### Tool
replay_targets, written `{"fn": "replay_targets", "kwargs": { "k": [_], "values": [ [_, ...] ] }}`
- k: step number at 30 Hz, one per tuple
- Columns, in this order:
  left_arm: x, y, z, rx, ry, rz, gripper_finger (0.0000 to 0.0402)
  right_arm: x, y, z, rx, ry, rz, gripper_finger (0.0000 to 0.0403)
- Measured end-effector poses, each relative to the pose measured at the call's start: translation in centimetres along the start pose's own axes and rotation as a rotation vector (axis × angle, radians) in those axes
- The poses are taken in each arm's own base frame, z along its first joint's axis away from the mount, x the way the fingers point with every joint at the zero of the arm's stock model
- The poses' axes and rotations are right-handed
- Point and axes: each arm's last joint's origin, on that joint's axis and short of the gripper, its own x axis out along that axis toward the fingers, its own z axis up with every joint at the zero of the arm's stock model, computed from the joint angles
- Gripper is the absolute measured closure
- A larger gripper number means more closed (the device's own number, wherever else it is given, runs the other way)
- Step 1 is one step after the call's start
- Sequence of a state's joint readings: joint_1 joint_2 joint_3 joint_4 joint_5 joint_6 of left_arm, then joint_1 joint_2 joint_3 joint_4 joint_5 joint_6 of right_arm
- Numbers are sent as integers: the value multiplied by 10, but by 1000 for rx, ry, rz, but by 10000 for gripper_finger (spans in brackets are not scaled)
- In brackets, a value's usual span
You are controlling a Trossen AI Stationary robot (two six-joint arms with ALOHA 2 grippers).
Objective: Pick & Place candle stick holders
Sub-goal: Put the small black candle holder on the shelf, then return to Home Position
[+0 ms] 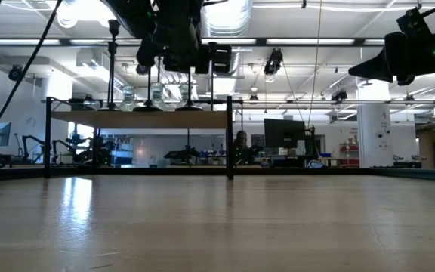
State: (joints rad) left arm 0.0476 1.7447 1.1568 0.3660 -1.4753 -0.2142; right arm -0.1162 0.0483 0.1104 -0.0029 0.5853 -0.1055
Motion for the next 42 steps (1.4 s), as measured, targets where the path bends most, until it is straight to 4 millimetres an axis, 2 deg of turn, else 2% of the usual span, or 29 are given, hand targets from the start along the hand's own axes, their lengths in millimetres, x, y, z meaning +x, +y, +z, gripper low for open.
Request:
{"fn": "replay_targets", "kwargs": {
  "k": [42],
  "values": [
    [-32,-2,0,9,-19,-2,284,0,0,0,0,0,0,360]
  ]
}}
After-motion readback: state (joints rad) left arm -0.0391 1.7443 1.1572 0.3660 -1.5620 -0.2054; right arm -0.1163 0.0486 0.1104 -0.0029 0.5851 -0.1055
